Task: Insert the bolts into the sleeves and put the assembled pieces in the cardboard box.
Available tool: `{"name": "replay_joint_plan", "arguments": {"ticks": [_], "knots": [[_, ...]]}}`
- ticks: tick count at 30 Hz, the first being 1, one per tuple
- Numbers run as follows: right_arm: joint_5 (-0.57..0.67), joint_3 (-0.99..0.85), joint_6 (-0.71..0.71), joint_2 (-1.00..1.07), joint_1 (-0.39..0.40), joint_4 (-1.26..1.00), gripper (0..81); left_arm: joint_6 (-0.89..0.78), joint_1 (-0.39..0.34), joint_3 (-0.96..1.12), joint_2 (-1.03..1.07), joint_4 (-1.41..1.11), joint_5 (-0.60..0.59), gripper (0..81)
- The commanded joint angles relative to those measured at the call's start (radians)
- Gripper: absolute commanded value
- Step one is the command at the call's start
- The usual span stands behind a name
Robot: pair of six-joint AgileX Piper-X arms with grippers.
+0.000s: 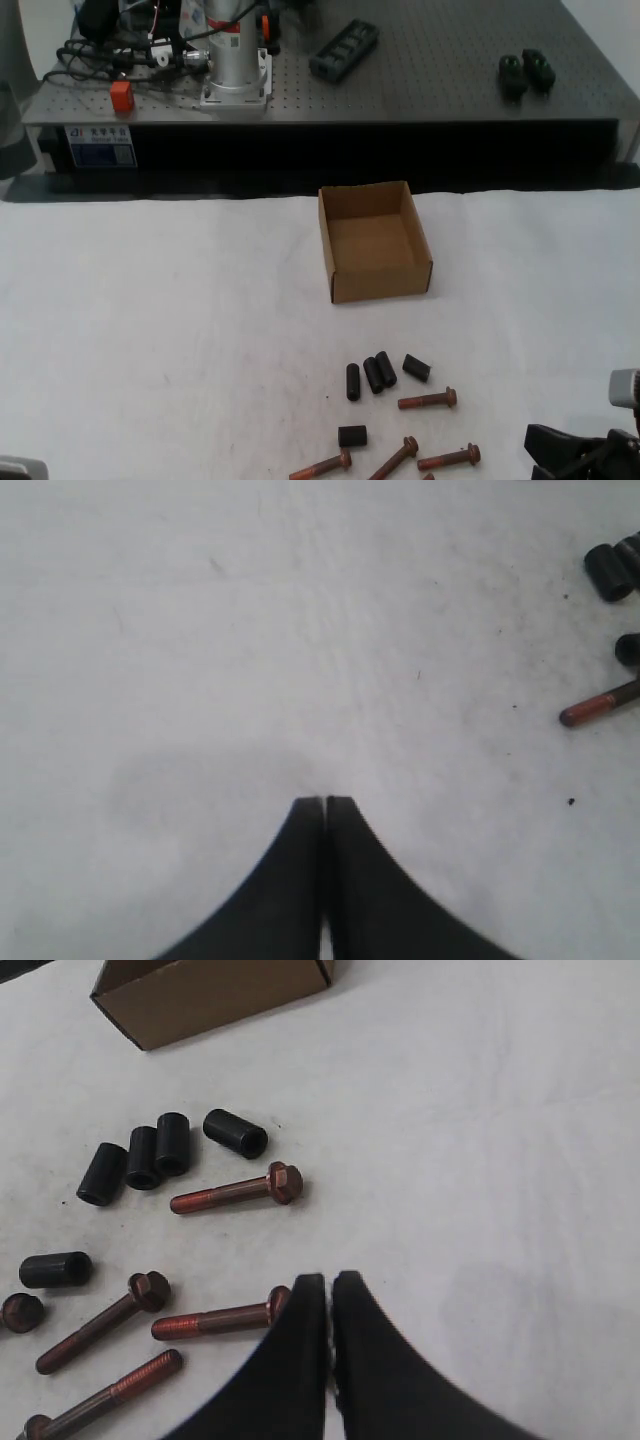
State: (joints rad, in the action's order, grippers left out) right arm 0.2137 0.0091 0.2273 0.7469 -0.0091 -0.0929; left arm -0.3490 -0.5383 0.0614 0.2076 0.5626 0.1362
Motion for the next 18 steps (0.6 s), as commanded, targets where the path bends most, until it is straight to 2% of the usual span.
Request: {"name": "replay_joint_plan", "arguments": {"ticks": [1,5,7,9,11,13,15,18], "knots": [[0.006,-0.009,0.016,-0.008,0.001,-0.029,3.0,0.012,-0.003,0.005,-0.008,-0.028,0.010,0.6],[0.066,-0.009,0.185,-0.008,0.001,-0.161,0.1,-0.078,-0.003,0.005,-0.008,-0.100,0.002,0.6],[0.122,-0.027,0.184,-0.002,0.001,-0.188,6.4,-0.082,-0.003,0.005,-0.008,-0.182,-0.059,0.1],[0.153,-0.096,0.175,0.021,0.001,-0.132,16.7,-0.077,-0.003,0.005,0.003,-0.271,-0.148,4.1],[0.169,-0.197,0.101,0.072,0.001,-0.007,24.4,-0.058,-0.003,0.005,0.028,-0.366,-0.182,12.2],[0.179,-0.305,-0.014,0.138,0.001,0.134,25.6,-0.054,-0.003,0.005,0.078,-0.430,-0.184,25.1],[0.177,-0.432,-0.125,0.235,0.005,0.292,25.1,-0.054,-0.003,0.007,0.139,-0.476,-0.186,34.4],[0.117,-0.600,-0.270,0.387,0.032,0.495,25.2,-0.054,-0.003,0.028,0.260,-0.496,-0.239,34.8]]}}
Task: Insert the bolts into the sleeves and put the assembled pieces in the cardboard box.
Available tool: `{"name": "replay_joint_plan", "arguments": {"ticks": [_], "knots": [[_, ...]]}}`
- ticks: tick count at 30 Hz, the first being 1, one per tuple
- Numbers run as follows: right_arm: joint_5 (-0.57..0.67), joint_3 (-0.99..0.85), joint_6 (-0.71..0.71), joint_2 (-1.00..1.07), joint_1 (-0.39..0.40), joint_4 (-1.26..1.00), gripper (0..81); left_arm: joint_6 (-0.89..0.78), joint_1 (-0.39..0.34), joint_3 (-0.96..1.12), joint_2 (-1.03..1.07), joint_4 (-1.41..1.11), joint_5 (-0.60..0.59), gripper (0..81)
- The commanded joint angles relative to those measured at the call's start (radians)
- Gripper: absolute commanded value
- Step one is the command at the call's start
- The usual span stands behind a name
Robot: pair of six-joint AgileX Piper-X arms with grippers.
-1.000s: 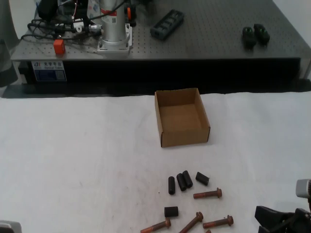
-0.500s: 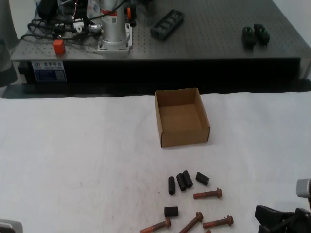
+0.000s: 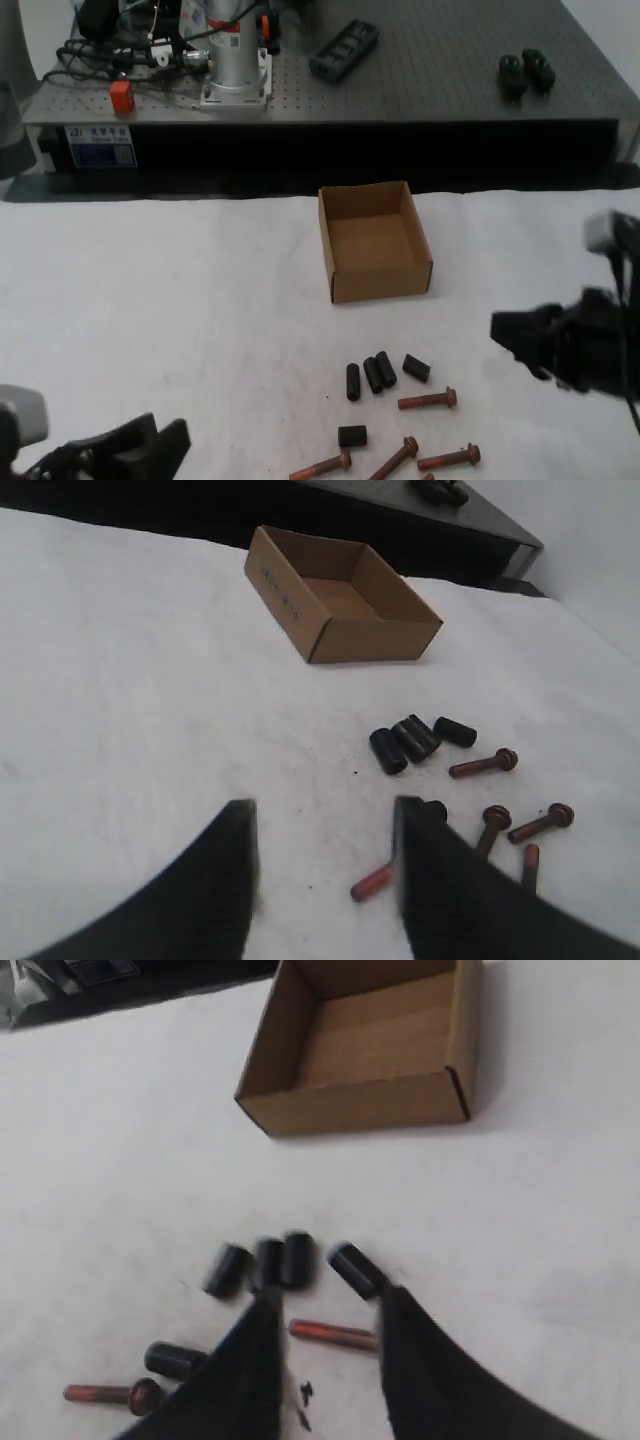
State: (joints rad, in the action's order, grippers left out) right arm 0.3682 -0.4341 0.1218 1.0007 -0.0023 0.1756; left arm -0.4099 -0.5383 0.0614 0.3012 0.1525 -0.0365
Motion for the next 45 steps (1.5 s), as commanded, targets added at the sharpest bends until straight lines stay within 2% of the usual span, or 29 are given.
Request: {"name": "replay_joint_plan", "arguments": {"ticks": [1,4,11,16,18,25,38,41,43,45], "knots": [[-0.049,-0.201,-0.204,0.171,0.038,0.272,25.2,0.007,-0.003,0.043,0.209,-0.086,-0.085,34.2],[-0.084,-0.350,-0.297,0.293,0.096,0.397,25.2,0.013,-0.003,0.094,0.322,-0.086,-0.139,33.7],[-0.265,-0.647,-0.468,0.593,0.238,0.623,25.2,0.101,-0.003,0.214,0.539,-0.086,-0.240,33.7],[-0.426,-0.831,-0.554,0.806,0.288,0.744,25.2,0.103,-0.003,0.260,0.619,-0.086,-0.266,33.7],[-0.442,-0.875,-0.572,0.870,0.297,0.767,25.2,0.103,-0.003,0.267,0.631,-0.086,-0.266,33.7],[-0.440,-0.896,-0.593,0.972,0.307,0.784,25.2,0.126,-0.003,0.268,0.634,-0.070,-0.327,33.7],[-0.406,-0.896,-0.593,0.985,0.307,0.825,25.2,0.126,-0.003,0.268,0.634,-0.069,-0.357,33.7],[-0.442,-0.896,-0.593,0.985,0.307,0.821,24.9,0.126,-0.003,0.268,0.634,-0.064,-0.369,33.7],[-0.448,-0.896,-0.593,0.985,0.307,0.821,20.7,0.126,-0.003,0.268,0.634,-0.057,-0.387,33.7],[-0.448,-0.896,-0.593,0.985,0.307,0.821,9.9,0.137,-0.003,0.276,0.638,-0.035,-0.396,33.7]]}}
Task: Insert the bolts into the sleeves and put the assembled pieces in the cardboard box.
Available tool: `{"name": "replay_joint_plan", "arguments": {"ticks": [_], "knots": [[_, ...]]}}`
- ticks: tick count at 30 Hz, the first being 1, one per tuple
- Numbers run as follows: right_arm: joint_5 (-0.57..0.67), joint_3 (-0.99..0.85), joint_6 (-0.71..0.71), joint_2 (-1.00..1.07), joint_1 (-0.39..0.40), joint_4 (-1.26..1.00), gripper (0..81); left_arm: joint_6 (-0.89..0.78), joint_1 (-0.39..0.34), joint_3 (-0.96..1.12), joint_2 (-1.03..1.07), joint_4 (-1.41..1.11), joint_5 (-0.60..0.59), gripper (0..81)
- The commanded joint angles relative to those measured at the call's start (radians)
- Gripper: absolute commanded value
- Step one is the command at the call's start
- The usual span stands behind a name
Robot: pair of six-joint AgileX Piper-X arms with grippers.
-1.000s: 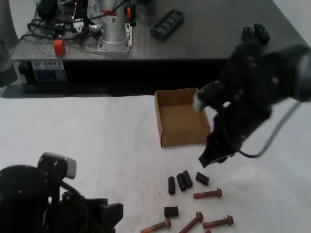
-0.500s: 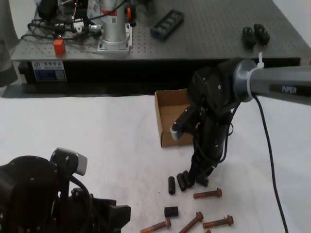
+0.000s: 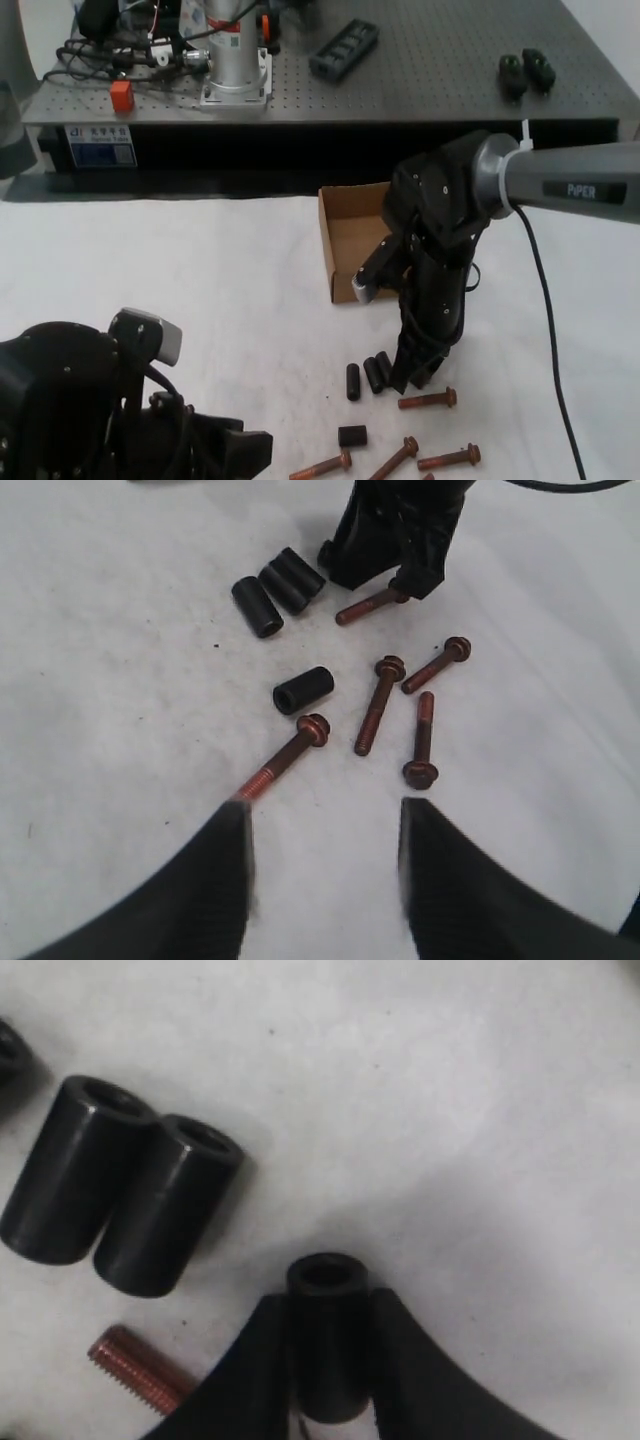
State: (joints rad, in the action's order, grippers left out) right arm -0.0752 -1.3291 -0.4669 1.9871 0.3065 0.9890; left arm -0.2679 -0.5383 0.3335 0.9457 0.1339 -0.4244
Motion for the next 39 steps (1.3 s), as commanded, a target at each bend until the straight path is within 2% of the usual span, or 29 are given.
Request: {"name": "replay_joint_plan", "arguments": {"ticks": [1,5,10,13,16,19,26,30,39], "knots": [[-0.005,-0.001,-0.005,-0.001,-0.002,0.008,2.9,0.017,-0.003,0.014,0.002,0.001,-0.008,33.7],[0.001,-0.003,0.011,-0.014,-0.010,-0.013,3.3,0.117,-0.003,0.103,0.078,0.082,-0.006,33.7],[0.148,0.002,0.088,-0.149,-0.069,-0.020,3.3,0.238,-0.032,0.310,0.256,0.201,-0.006,33.7],[0.224,0.004,0.136,-0.266,-0.124,-0.001,3.3,0.312,-0.082,0.465,0.394,0.315,0.004,33.7],[0.275,0.050,0.163,-0.387,-0.180,-0.023,3.3,0.380,-0.154,0.629,0.541,0.442,0.065,33.7],[0.280,0.133,0.184,-0.499,-0.236,-0.030,3.3,0.410,-0.209,0.776,0.678,0.556,0.126,33.7],[0.318,0.326,0.183,-0.703,-0.317,-0.042,3.3,0.465,-0.278,1.022,0.907,0.732,0.128,33.7],[0.318,0.405,0.210,-0.759,-0.336,-0.090,3.3,0.498,-0.308,1.107,1.007,0.786,0.138,33.7],[0.318,0.426,0.217,-0.775,-0.339,-0.089,3.3,0.567,-0.378,1.184,1.146,0.807,0.253,33.7]]}}
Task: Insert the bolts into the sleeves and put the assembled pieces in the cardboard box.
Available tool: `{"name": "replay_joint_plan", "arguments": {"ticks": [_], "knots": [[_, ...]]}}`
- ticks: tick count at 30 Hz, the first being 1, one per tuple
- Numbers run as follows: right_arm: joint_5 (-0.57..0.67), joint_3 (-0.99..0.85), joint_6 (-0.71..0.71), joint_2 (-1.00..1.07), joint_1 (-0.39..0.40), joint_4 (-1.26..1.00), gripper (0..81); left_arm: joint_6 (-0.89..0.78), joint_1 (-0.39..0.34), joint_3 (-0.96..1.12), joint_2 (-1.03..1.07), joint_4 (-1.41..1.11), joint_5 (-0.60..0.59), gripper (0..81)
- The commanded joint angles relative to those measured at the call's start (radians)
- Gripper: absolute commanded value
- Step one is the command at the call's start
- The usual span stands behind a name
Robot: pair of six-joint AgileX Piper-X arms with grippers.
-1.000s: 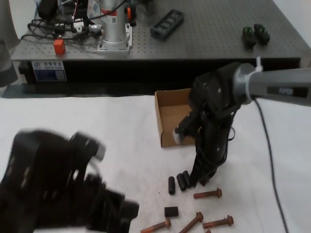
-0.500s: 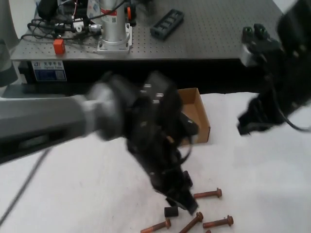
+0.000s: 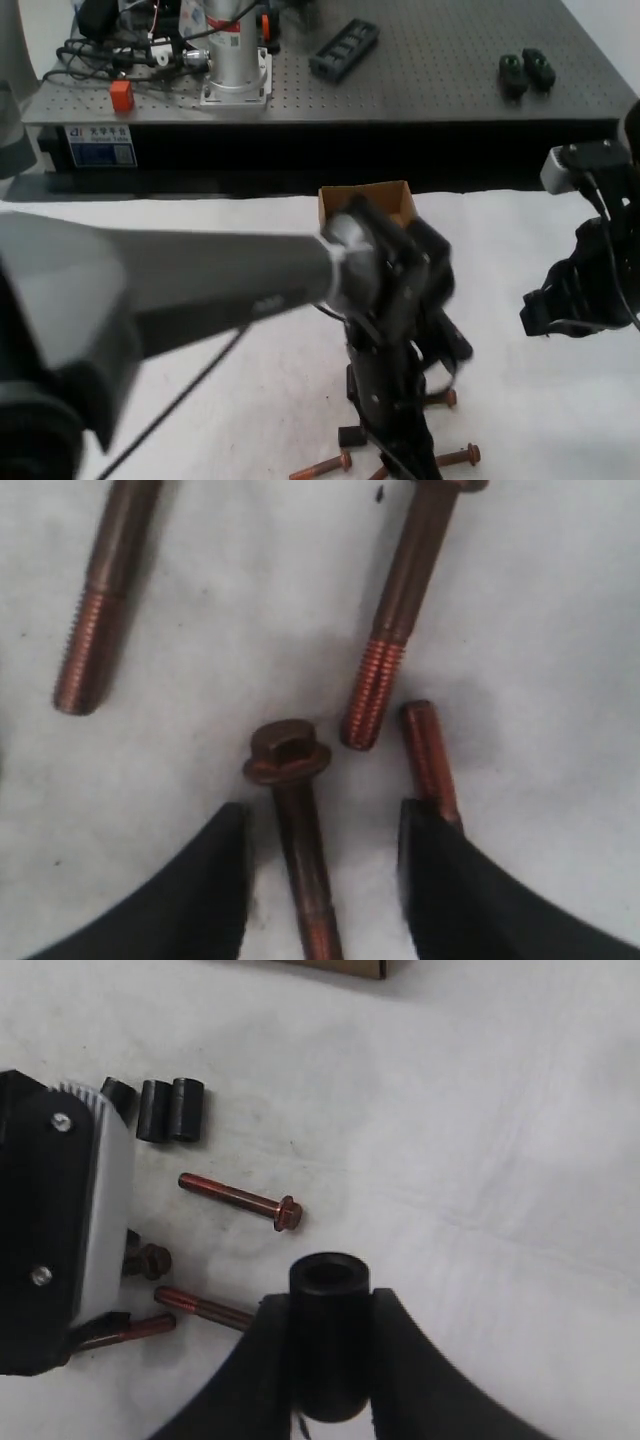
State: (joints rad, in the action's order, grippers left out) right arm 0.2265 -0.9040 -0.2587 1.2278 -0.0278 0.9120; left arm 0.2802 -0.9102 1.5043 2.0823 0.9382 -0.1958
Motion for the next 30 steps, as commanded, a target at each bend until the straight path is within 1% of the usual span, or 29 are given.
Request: {"name": "replay_joint_plan", "arguments": {"ticks": [1,3,5,7,8,9,11,12,13,14,16,17,19,22,23,26,27,28,30], "knots": [[0.016,0.001,0.014,-0.018,-0.005,-0.012,3.3,0.018,-0.009,0.015,0.018,0.001,0.037,33.7],[0.016,0.001,0.016,-0.018,-0.005,-0.012,3.3,0.018,-0.009,0.018,0.028,0.001,0.051,31.5],[0.016,0.001,0.020,-0.018,-0.005,-0.012,3.3,0.018,-0.009,0.017,0.032,0.001,0.064,22.9],[0.016,0.001,0.020,-0.018,-0.005,-0.012,3.3,0.018,-0.009,0.020,0.032,0.001,0.067,9.9],[0.024,0.001,0.019,-0.022,-0.005,-0.010,3.3,0.018,-0.009,0.021,0.032,-0.001,0.066,1.4],[0.034,0.001,0.019,-0.026,-0.005,-0.008,3.3,0.018,-0.009,0.023,0.025,0.000,0.066,0.0],[0.052,0.001,0.027,-0.038,-0.005,-0.008,3.3,0.011,-0.009,0.023,0.010,-0.004,0.098,0.6],[0.061,0.001,0.036,-0.047,-0.005,-0.008,3.3,0.006,-0.009,0.023,-0.004,-0.009,0.119,0.7],[0.072,0.005,0.038,-0.059,-0.005,-0.013,3.3,-0.012,-0.004,0.023,-0.026,-0.013,0.165,0.7],[0.091,0.012,0.037,-0.073,-0.005,-0.022,3.3,-0.035,0.007,0.023,-0.049,-0.016,0.186,0.7],[0.129,0.041,0.037,-0.116,-0.005,-0.047,3.3,-0.112,0.040,0.007,-0.128,-0.026,0.174,0.7],[0.148,0.059,0.041,-0.136,-0.005,-0.057,3.3,-0.143,0.064,-0.017,-0.170,-0.050,0.156,0.7],[0.236,0.113,0.064,-0.190,-0.005,-0.083,3.3,-0.222,0.120,-0.102,-0.292,-0.137,0.090,0.7],[0.360,0.232,0.136,-0.268,0.007,-0.154,3.3,-0.353,0.201,-0.287,-0.496,-0.361,-0.043,0.7],[0.395,0.268,0.158,-0.288,0.018,-0.186,3.3,-0.396,0.227,-0.352,-0.558,-0.452,-0.115,0.7],[0.528,0.388,0.259,-0.333,0.091,-0.366,3.3,-0.525,0.284,-0.523,-0.695,-0.752,-0.326,0.7],[0.564,0.423,0.299,-0.336,0.130,-0.441,3.3,-0.568,0.291,-0.565,-0.721,-0.844,-0.370,0.7],[0.569,0.451,0.347,-0.336,0.174,-0.518,3.3,-0.619,0.294,-0.610,-0.747,-0.956,-0.416,0.7],[0.567,0.497,0.416,-0.332,0.254,-0.667,3.3,-0.722,0.294,-0.674,-0.775,-1.155,-0.458,0.7]]}}
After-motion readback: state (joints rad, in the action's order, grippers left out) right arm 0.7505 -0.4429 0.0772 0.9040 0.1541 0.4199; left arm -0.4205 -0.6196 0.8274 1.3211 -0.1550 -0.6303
